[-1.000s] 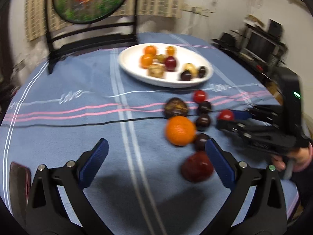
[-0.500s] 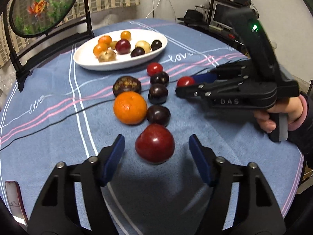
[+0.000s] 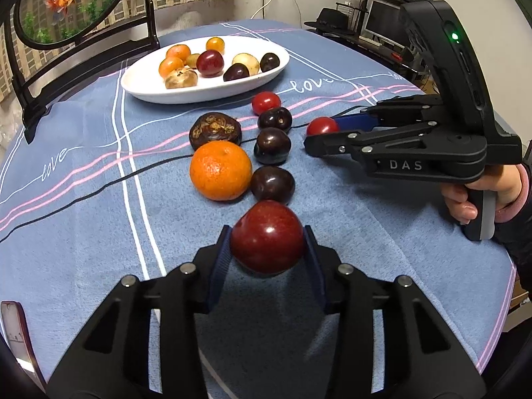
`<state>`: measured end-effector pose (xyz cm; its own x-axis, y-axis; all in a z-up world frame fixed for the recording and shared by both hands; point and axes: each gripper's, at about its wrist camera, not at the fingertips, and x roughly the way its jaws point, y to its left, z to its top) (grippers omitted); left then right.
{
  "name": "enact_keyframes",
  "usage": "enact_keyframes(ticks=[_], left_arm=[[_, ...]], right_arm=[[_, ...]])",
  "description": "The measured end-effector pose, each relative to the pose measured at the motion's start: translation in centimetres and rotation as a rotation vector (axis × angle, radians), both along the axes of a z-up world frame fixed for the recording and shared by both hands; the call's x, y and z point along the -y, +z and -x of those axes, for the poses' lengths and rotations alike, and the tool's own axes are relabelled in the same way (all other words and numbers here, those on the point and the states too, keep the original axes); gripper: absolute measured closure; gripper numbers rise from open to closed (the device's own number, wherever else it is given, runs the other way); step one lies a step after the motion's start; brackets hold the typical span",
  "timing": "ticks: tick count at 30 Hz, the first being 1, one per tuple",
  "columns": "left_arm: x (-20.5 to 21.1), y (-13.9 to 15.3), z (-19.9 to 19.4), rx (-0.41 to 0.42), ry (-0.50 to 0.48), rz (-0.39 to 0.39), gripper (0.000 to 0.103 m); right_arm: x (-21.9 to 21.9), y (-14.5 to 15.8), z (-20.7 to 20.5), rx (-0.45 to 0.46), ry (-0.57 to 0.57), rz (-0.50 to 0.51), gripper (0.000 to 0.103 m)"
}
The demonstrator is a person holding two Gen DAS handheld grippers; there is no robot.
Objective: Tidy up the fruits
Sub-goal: 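Lower the red plum and cherry tomato onto the white plate and open both tools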
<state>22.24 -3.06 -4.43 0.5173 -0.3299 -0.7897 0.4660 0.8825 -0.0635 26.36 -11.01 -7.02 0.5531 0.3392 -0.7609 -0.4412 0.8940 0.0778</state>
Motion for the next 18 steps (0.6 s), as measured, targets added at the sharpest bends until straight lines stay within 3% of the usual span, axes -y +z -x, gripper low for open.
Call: enact_keyframes(ticks=[9, 14, 18], left_arm=[[-0.8, 1.5, -0.5, 0.009, 0.003, 0.08, 0.06], [-1.6, 4.7, -4.1, 0.06, 0.055, 0.116, 0.06], [-1.9, 6.7, -8.9, 0.118, 0.107, 0.113, 0.06]], right_arm=[[2.2, 3.5, 0.0, 0.069, -0.01, -0.232, 0.07], [3.5, 5.2, -2.6, 0.193, -0.139, -0.24, 0.07], [3.9, 5.2, -5.9, 0.211, -0.202, -0.244, 0.07]])
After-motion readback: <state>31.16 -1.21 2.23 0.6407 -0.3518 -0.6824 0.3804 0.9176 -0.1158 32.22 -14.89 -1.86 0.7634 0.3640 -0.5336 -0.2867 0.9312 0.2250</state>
